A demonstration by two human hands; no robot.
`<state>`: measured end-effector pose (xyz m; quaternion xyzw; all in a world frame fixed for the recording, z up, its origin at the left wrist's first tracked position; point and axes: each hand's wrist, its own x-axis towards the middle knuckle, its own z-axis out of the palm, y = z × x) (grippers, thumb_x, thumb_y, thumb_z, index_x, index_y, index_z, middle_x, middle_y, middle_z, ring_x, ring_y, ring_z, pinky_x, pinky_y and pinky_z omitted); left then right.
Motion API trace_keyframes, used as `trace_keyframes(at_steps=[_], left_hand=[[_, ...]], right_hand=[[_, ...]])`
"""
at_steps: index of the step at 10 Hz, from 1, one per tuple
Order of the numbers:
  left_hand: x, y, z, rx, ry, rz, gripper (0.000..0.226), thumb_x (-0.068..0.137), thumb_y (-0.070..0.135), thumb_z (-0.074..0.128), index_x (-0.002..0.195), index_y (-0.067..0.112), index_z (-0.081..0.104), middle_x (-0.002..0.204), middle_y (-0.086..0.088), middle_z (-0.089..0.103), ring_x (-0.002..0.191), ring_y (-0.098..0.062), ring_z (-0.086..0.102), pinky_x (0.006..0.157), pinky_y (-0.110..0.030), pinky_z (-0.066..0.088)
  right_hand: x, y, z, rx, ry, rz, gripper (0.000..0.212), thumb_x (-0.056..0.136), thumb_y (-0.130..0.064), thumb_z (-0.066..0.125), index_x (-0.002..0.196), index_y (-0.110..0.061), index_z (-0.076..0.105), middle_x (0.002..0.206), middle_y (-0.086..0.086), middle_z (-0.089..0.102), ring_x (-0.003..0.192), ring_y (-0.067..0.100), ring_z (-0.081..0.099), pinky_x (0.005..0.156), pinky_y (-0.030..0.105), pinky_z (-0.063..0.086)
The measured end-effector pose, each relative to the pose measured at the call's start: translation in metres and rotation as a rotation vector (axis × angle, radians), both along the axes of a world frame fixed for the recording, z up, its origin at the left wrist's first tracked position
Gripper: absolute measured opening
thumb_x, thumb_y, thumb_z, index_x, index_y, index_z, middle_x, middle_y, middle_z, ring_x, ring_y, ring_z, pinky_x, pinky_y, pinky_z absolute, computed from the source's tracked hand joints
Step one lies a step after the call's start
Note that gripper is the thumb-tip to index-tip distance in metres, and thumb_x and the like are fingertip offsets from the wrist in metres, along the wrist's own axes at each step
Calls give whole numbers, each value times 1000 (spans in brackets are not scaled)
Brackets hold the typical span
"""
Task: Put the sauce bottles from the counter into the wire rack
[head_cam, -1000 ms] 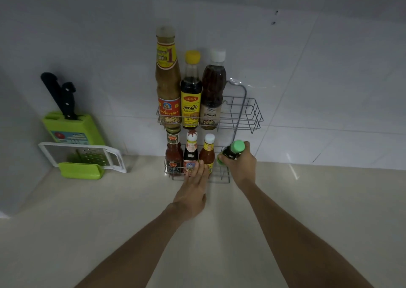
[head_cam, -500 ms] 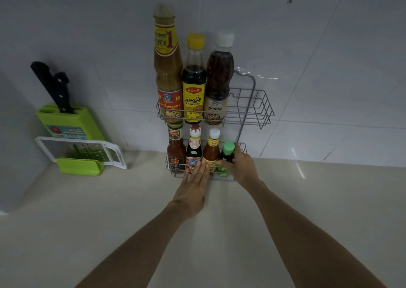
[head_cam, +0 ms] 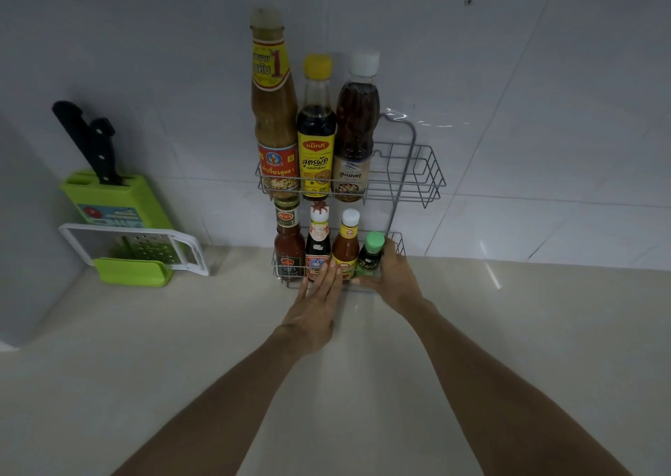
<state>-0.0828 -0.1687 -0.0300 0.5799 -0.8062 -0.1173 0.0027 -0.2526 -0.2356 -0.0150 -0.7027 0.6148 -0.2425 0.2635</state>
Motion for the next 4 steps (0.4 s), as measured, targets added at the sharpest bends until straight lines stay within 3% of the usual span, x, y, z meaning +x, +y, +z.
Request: trace_keyframes(at_steps=[1,3,4], left_hand=[[4,5,9,-6,6,-1,82,90,8,42,146,10,-18,156,-7,-25,143,-22,-23,116,-41,-8],[13,17,32,-6,-5,16,82,90,7,42,147,9,-17,156,-8,-23,144,-23,-22,117,-41,-7],[18,24,51,16,1,49,76,92,15,41,148,8,-9,159,-8,-13,145,-23,-18,118,-41,-7]], right_hand=[[-1,10,0,22,-10,-45,107,70,-28,85,149,-7,17,149,15,40,138,32,37,109,48,39],[-9,38,9,-1,-15,-35,102,72,-34,83,149,-9,21,151,12,37,139,30,33,112,40,35],[-9,54,20,-30,59,-54,89,81,-49,70,148,-11,25,152,13,37,140,29,32,110,40,34]])
